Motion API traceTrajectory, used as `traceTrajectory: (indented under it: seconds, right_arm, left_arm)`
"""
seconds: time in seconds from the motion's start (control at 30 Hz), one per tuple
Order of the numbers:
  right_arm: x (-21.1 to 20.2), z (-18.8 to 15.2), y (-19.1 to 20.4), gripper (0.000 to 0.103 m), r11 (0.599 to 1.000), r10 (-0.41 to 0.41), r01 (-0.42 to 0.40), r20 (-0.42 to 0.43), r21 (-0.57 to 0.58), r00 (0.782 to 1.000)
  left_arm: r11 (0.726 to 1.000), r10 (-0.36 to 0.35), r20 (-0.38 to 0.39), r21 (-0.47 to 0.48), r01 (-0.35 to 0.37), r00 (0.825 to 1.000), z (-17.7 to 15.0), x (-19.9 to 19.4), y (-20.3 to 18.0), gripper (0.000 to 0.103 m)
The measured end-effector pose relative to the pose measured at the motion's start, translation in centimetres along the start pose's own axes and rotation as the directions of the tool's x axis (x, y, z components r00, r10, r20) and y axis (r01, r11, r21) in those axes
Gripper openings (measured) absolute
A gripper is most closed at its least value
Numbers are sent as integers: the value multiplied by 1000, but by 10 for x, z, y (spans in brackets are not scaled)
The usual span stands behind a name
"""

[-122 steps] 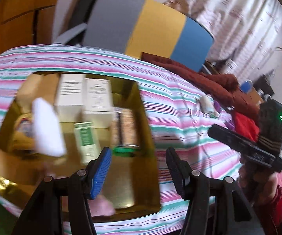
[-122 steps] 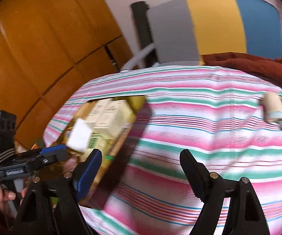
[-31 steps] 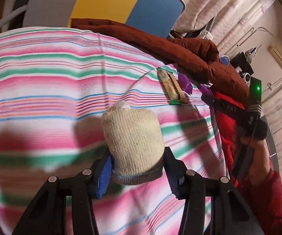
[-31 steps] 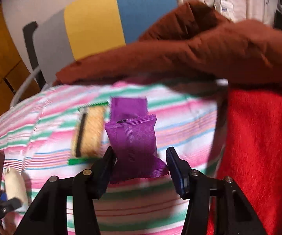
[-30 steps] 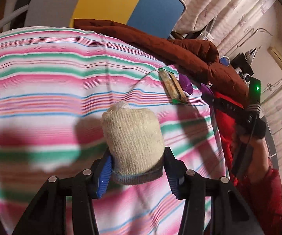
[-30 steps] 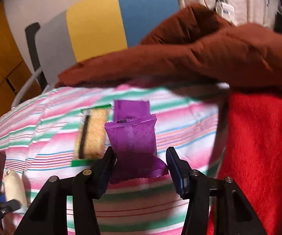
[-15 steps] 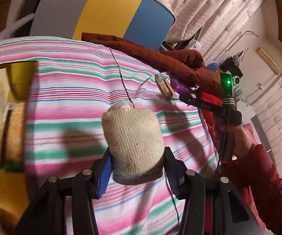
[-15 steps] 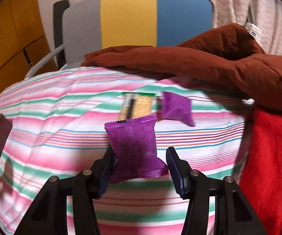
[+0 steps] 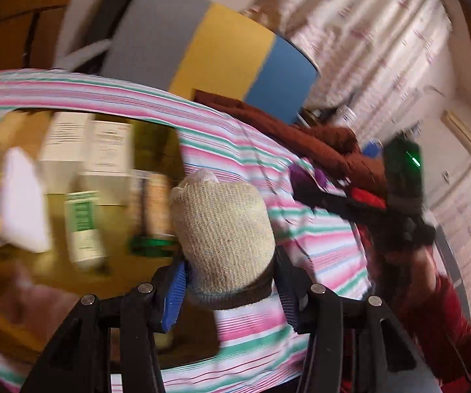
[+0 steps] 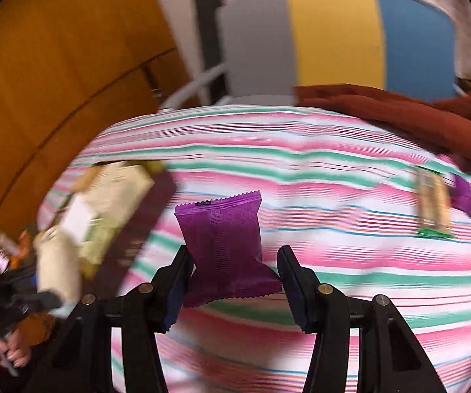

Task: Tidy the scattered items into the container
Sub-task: 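Carry the towel and purple sachet to the gold tray and release them, then move both tools from the tray back to the cracker packet and sachet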

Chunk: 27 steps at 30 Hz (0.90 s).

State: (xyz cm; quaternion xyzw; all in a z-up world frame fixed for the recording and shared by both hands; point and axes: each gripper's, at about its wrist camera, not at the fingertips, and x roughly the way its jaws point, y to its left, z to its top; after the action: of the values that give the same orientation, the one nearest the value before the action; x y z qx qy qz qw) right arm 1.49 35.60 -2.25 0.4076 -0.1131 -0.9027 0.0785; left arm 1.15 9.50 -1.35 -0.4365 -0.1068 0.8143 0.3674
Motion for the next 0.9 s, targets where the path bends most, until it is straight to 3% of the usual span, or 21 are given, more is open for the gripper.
traceTrajectory:
  seconds: [0.17,0.3,0.6,0.73,0.9]
  right_arm:
    - [16,-8,66,54,994,100,-100,-16,-44,995]
    - [32,-15,109,54,988,112,-117,-48,-104,992]
    - [59,-24,147,57,981,79,-98,-116,-169,990]
    - [50,-24,151,68,976,91,-106,-86,-192,992]
    - [45,-24,145,69,980,102,-112,-67,-167,992]
  left_arm:
    - [993,72,44,-92,-68,996,3,-28,46,50]
    - [982,130,42,-146,-122,991,5,-35,77,50]
    - [967,142,-73,-203,-154,987,-1,-16,110,51]
    - [962,173,-35,-207,-177,984,2,-29,107,60]
    - [960,201,53,-208,-186,978,7,-50,101,61]
